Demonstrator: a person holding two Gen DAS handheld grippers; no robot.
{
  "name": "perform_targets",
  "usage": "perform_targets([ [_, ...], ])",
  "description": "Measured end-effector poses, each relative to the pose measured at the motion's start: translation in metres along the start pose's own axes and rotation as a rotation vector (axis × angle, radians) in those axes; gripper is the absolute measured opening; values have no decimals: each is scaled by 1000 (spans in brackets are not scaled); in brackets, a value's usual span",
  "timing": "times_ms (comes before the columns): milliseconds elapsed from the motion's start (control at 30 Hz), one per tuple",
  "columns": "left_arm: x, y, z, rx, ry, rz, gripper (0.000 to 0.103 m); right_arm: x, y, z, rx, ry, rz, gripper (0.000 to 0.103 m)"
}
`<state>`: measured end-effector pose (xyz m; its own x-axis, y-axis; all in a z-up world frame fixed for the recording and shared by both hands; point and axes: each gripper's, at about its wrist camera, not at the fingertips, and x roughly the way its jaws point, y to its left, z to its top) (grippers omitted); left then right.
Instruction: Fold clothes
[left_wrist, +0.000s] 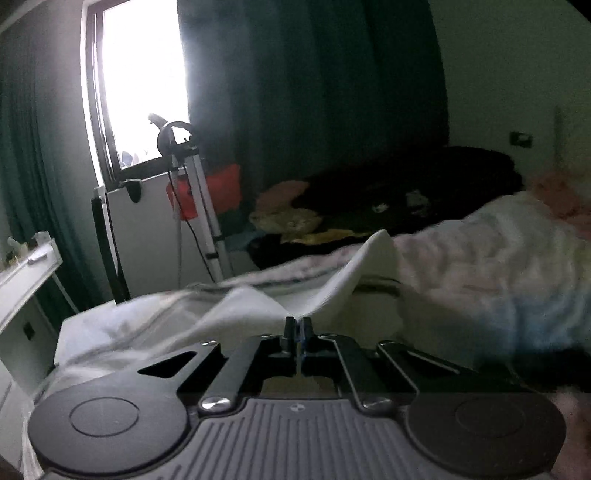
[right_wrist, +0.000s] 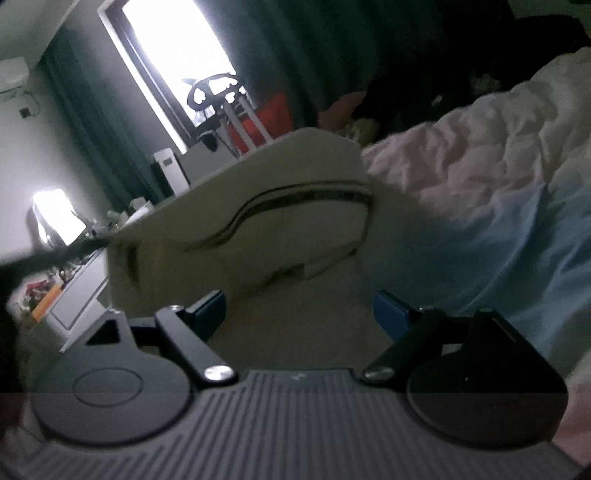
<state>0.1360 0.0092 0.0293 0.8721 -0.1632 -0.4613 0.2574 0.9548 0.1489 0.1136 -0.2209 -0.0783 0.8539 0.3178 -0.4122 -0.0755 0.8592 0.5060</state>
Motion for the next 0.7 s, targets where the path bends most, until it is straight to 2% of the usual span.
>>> perform_targets([
  [67, -24, -9, -26, -41, 19, -36, 0, -10, -1, 2, 14, -13, 2, 88],
  [167, -36, -25, -74, -75, 109, -106, 0, -25, -3, 3, 58, -7, 39, 88],
  [267, -32, -36, -110, -63, 179, -90, 0, -40, -6, 1, 98, 14, 85, 88],
  [400, -27, -36, -123, -57, 197, -37, 2, -49, -7, -3, 95, 25, 37, 88],
  [500, -18, -34, -118, -27, 176, 12, 24, -50, -9, -3, 99, 17, 12, 88],
  [533, -13, -37, -114, -16, 170, 27, 43, -50, -13, -2, 107, 13, 2, 88],
  [567, -9, -39, -111, -2, 160, 42, 57, -49, -16, -1, 115, 10, -8, 88],
  [700, 19, -59, -97, 112, 112, 93, 76, -47, -29, 4, 148, -4, -48, 88],
])
